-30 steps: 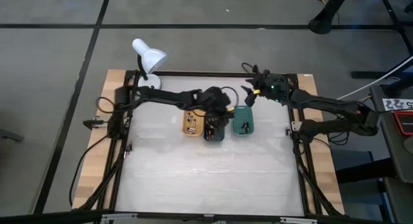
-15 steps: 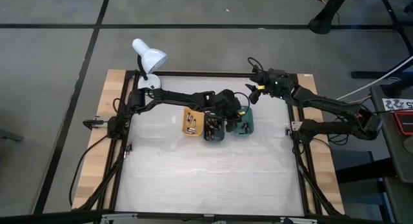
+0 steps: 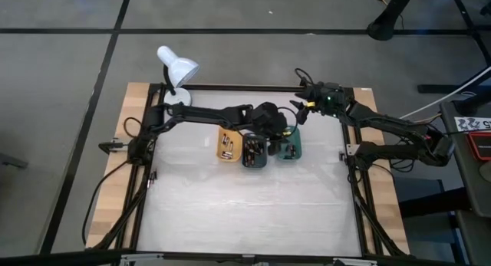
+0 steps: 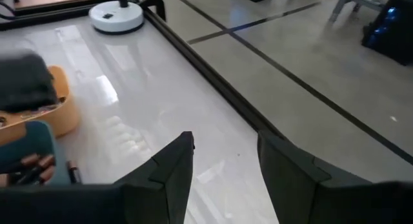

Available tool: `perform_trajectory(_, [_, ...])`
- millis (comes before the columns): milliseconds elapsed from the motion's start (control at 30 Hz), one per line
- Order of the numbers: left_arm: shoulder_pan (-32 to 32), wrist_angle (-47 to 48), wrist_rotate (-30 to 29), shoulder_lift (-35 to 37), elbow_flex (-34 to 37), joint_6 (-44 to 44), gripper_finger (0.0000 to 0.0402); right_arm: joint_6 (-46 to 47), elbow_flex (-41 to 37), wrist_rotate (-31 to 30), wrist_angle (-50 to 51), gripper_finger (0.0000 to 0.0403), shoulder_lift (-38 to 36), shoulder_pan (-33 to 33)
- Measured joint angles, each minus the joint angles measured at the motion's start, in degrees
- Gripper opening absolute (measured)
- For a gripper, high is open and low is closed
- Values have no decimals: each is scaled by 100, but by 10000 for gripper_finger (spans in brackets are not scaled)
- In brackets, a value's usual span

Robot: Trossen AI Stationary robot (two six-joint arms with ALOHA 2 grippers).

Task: Sort batteries
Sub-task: Put the black battery into the blue bin

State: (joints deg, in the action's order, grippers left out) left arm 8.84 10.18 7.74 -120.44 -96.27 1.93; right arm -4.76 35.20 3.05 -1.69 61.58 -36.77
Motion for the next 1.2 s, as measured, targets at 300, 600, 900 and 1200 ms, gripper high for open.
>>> perform_trajectory(300, [-327,3087,-997,800,-5,43,141,46,-4,115,-18,172,0,6])
perform_trajectory(600, [-1233,5914,-2295,1736,637,1612,141,69,-7,368,-81,172,0,7])
perform_trajectory(900, [-2246,6226,-2363,3565,2992,5470,141,193,-7,571,-171,172,0,7])
perform_trajectory(1200, [-2985,6023,-420,4222,4998,8952,141,303,-7,708,-183,172,2,7])
